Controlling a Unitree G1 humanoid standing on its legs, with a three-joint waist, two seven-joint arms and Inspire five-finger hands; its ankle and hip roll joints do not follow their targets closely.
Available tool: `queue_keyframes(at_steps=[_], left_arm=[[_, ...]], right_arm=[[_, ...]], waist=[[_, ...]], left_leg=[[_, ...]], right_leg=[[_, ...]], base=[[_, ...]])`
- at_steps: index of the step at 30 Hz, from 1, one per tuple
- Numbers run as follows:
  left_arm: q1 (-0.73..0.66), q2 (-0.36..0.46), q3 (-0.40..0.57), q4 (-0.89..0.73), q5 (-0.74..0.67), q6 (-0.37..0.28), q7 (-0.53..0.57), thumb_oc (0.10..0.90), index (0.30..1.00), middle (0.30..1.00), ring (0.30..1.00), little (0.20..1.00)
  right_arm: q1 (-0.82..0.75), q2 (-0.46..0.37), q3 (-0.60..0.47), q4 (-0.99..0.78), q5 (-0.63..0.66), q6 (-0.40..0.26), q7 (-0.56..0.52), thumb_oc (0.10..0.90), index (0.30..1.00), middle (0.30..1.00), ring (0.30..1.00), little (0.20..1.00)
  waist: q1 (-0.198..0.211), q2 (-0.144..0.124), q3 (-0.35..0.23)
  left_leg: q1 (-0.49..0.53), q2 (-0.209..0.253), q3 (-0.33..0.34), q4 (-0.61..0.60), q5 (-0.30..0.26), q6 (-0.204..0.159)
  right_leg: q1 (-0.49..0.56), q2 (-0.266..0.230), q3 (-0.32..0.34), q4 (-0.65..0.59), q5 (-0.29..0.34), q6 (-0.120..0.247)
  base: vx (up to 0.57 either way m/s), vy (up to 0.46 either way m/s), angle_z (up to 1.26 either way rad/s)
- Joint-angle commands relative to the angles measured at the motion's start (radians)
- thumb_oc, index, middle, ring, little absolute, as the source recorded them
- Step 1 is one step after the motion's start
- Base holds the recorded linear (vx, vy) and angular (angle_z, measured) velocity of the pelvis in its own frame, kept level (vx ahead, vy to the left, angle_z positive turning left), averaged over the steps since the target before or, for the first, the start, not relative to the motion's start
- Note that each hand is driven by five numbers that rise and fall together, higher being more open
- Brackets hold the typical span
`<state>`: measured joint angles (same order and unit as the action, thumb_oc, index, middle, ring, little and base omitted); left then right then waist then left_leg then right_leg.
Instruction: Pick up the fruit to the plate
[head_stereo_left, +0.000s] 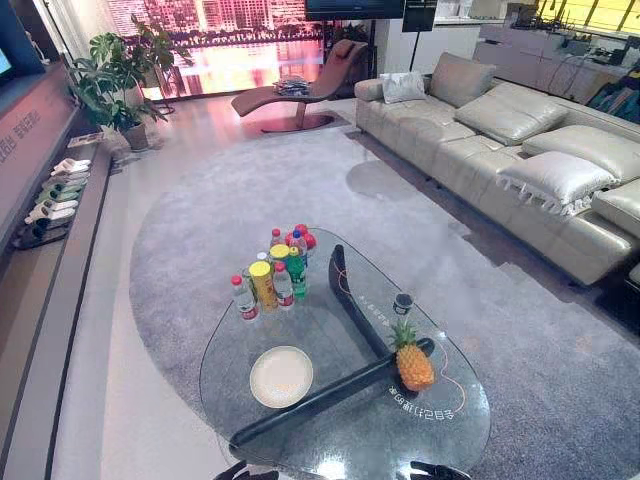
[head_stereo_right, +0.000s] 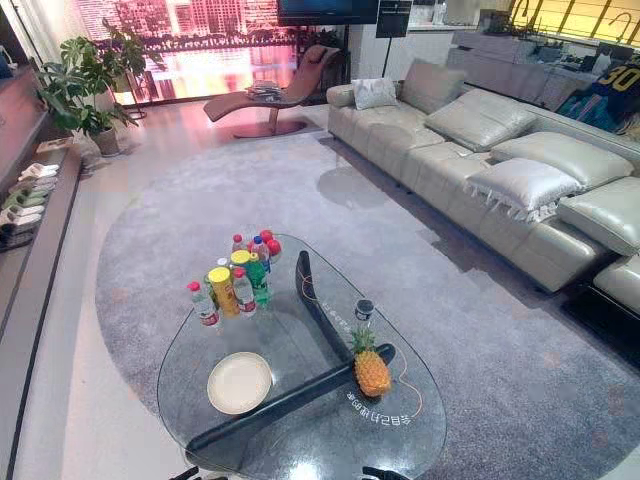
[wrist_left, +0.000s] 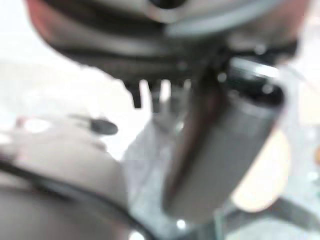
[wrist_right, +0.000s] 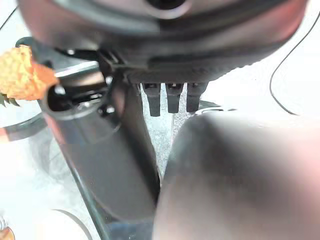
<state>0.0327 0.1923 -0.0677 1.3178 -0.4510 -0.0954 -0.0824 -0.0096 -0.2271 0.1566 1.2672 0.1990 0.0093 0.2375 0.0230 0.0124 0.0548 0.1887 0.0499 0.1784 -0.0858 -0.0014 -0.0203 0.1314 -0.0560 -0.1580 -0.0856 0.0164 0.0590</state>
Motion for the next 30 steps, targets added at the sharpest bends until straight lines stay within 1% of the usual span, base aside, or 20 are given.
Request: queue_keyframes(at_steps=[1, 5, 11, 13, 17, 22, 25, 30], left_arm=[[-0.095, 0.001, -0.002, 0.045, 0.024, -0.014, -0.007, 0.8, 0.9, 0.9, 0.9, 0.9], [-0.093, 0.002, 0.0, 0.051, 0.019, 0.004, -0.018, 0.8, 0.9, 0.9, 0.9, 0.9], [-0.096, 0.001, -0.005, 0.051, 0.019, -0.005, -0.015, 0.8, 0.9, 0.9, 0.9, 0.9], [-0.096, 0.001, -0.005, 0.052, 0.024, -0.01, -0.015, 0.8, 0.9, 0.9, 0.9, 0.9], [-0.092, -0.001, -0.003, 0.054, 0.031, -0.021, -0.004, 0.8, 0.9, 0.9, 0.9, 0.9], [-0.091, 0.0, -0.001, 0.053, 0.031, -0.021, 0.001, 0.8, 0.9, 0.9, 0.9, 0.9], [-0.088, 0.0, 0.001, 0.052, 0.033, -0.005, 0.004, 0.8, 0.9, 0.9, 0.9, 0.9], [-0.086, 0.011, 0.008, 0.054, 0.02, -0.002, 0.009, 0.8, 0.9, 0.9, 0.9, 0.9]], right_arm=[[-0.053, 0.0, 0.001, 0.084, -0.02, -0.015, 0.019, 0.8, 0.9, 0.9, 0.9, 0.9], [-0.051, 0.0, -0.001, 0.087, -0.022, -0.019, 0.017, 0.8, 0.9, 0.9, 0.9, 0.9], [-0.052, 0.001, -0.001, 0.091, -0.003, -0.018, 0.013, 0.8, 0.9, 0.9, 0.9, 0.9], [-0.051, 0.001, -0.006, 0.09, 0.02, -0.013, 0.006, 0.8, 0.9, 0.9, 0.9, 0.9], [-0.049, 0.004, -0.017, 0.092, 0.021, -0.002, -0.005, 0.8, 0.9, 0.9, 0.9, 0.9], [-0.048, 0.002, -0.021, 0.105, -0.005, -0.01, -0.044, 0.8, 0.9, 0.9, 0.9, 0.9], [-0.049, 0.0, -0.034, 0.106, 0.031, -0.02, -0.098, 0.8, 0.9, 0.9, 0.9, 0.9], [-0.056, -0.016, -0.065, 0.089, 0.097, -0.031, -0.133, 0.8, 0.9, 0.9, 0.9, 0.9]], waist=[[0.005, -0.048, 0.013], [0.003, -0.047, 0.012], [0.001, -0.047, 0.013], [0.0, -0.046, 0.015], [-0.003, -0.044, 0.015], [-0.004, -0.042, 0.019], [-0.004, -0.044, 0.028], [-0.006, -0.048, 0.044]], left_leg=[[-0.016, -0.034, -0.019, 0.031, -0.057, -0.03], [-0.014, -0.033, -0.018, 0.026, -0.056, -0.03], [-0.015, -0.033, -0.013, 0.026, -0.056, -0.031], [-0.015, -0.033, -0.014, 0.026, -0.056, -0.03], [-0.014, -0.033, -0.011, 0.021, -0.054, -0.029], [-0.017, -0.032, -0.006, 0.022, -0.052, -0.031], [-0.02, -0.03, -0.001, 0.029, -0.054, -0.029], [-0.039, -0.029, 0.004, 0.046, -0.056, -0.027]], right_leg=[[0.026, -0.041, 0.005, 0.027, -0.016, 0.043], [0.026, -0.04, 0.005, 0.026, -0.015, 0.043], [0.024, -0.041, 0.006, 0.026, -0.015, 0.044], [0.023, -0.041, 0.007, 0.027, -0.015, 0.044], [0.022, -0.04, 0.01, 0.026, -0.014, 0.044], [0.017, -0.041, 0.009, 0.03, -0.014, 0.045], [0.01, -0.042, 0.007, 0.035, -0.013, 0.045], [-0.01, -0.038, 0.017, 0.047, -0.014, 0.044]], base=[[0.12, 0.05, -0.75], [0.0, 0.0, 0.0], [0.0, 0.0, 0.0], [0.0, 0.0, 0.0], [0.0, 0.0, 0.0], [0.0, 0.0, 0.0], [0.03, -0.012, 0.0], [0.01, -0.004, 0.0]])
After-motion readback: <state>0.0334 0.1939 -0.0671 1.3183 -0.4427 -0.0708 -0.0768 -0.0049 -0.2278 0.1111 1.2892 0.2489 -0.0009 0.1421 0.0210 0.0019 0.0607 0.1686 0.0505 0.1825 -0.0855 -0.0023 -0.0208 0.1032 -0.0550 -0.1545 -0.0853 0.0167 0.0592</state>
